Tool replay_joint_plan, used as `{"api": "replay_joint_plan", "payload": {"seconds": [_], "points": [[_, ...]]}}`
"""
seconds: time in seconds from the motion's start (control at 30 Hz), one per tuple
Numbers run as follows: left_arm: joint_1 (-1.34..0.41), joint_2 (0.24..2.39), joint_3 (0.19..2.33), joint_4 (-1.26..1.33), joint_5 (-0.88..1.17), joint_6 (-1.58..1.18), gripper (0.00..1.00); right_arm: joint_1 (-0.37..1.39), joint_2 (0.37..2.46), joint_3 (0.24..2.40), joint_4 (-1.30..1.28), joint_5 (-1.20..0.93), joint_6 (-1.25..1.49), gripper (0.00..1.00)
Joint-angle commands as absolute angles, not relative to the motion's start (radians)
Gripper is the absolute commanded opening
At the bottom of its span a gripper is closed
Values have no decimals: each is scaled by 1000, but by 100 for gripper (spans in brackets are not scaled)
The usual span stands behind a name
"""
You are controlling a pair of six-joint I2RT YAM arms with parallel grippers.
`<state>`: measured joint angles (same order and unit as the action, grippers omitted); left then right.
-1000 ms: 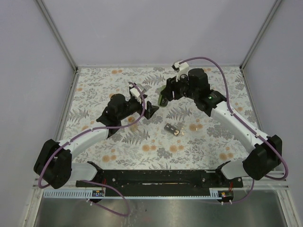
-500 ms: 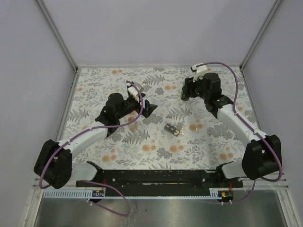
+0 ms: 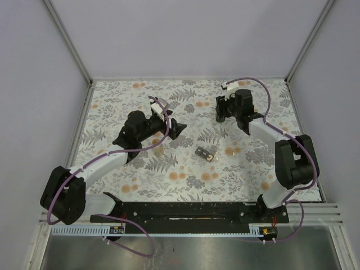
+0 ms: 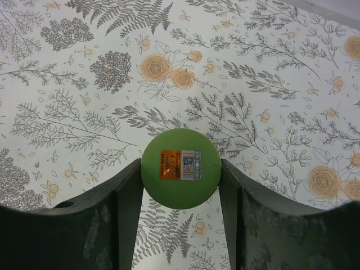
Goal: Sort the pills into containers
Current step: Place the pill bottle at the center of the board.
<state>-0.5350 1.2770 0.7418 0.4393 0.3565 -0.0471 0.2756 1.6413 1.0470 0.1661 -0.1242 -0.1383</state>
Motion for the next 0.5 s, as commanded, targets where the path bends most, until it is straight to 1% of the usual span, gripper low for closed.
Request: {"api": "replay_joint_plan", "payload": {"seconds": [0.0,0.23,0.27,0.4,0.47], "points": [[-526,1243,732,517,379,-55,99,267,1663,1114,275,-161,-187,0],[-525,1241,729,526,387,-60,99,262,1690,1101,314,-209,-198,0],[-523,1241,730,526,387,-60,99,262,1695,1104,302,-216,-202,2],[-523,1241,729,526,388,-61,99,262,1735,1196,166,-230,-239,8],[-523,1243,730,526,388,-61,99,262,1756,1242,92,-227,-247,8]]}}
